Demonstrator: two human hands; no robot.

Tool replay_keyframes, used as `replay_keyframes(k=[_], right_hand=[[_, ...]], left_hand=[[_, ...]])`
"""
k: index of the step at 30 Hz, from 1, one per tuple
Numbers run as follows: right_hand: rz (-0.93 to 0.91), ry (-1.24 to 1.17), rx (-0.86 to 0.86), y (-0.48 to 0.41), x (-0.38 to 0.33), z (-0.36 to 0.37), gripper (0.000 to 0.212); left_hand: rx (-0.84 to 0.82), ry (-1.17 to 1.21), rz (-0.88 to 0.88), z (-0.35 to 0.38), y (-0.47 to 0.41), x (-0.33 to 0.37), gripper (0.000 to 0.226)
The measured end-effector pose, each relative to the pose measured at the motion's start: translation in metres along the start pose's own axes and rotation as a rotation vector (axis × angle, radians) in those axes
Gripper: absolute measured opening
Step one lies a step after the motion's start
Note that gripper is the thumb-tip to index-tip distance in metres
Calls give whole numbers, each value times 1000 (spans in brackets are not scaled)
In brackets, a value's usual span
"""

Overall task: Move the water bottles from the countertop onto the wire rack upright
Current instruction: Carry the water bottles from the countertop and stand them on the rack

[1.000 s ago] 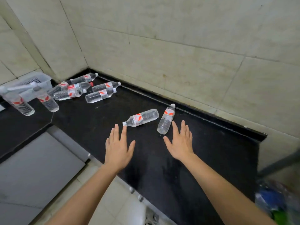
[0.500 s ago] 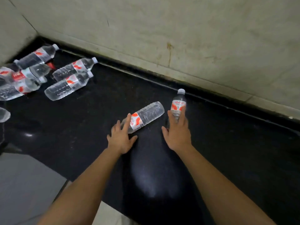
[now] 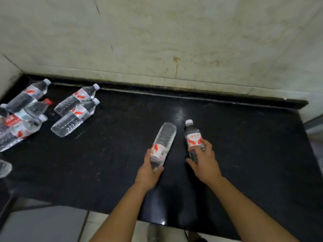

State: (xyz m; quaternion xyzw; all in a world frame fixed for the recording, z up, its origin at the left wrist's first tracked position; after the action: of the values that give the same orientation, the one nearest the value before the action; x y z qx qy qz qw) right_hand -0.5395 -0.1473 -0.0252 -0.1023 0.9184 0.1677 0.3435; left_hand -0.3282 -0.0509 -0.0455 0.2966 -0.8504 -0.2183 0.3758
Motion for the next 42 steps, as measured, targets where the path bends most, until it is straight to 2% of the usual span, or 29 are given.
replay_keyframes(k=[2, 4, 6, 9, 11, 13, 18, 20, 26, 29, 32, 34, 35, 37, 42], right_hand=[[39, 26, 21, 21, -5, 5, 33], [82, 57, -2, 39, -4, 10, 35], [111, 91, -13, 52, -1, 14, 53], [236, 16, -38, 64, 3, 15, 100], [301, 30, -95, 72, 6, 16, 113], [326, 51, -140, 80, 7, 17, 115], [352, -54, -121, 100, 17, 14, 115], [369, -75, -103, 110, 20, 13, 114], [386, -118, -61, 131, 31, 7, 112], [380, -151, -61, 133, 33, 6, 113], [459, -236, -102, 129, 36, 0, 112], [505, -367, -97, 127, 34, -10, 89], [528, -450, -68, 128, 32, -17, 73], [559, -600, 9, 131, 28, -32, 54], [480, -892, 236, 144, 9, -83, 47]], left_hand=[[-36, -9, 18, -11, 12, -16, 98], [5, -99, 54, -28, 25, -25, 98], [88, -224, 114, -48, 40, -20, 92], [198, -329, 246, -81, 60, 9, 80], [222, -413, 307, -99, 68, 31, 77], [218, -471, 360, -110, 71, 53, 75], [177, -478, 460, -100, 78, 98, 58], [169, -421, 484, -81, 79, 102, 60], [180, -36, 480, -38, 74, 84, 77], [196, -11, 442, -37, 71, 78, 83], [191, 31, 405, -40, 68, 79, 80], [195, 89, 351, -45, 71, 78, 78], [210, 127, 320, -50, 74, 77, 76], [237, 216, 291, -60, 85, 78, 73], [126, 487, 444, -76, 117, 111, 59]])
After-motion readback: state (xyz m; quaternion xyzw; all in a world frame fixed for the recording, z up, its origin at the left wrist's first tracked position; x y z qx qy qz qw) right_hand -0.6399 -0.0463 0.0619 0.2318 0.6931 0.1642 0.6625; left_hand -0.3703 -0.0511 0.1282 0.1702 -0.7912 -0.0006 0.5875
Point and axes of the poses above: each hand's wrist, its own y-axis away from the middle knuckle, its own z-axis out of the palm, x = y × z, the point moved 4 cm from there along -y, towards the middle knuckle, and after that the axes turned 11 degrees about -y, right-handed, at the moved point
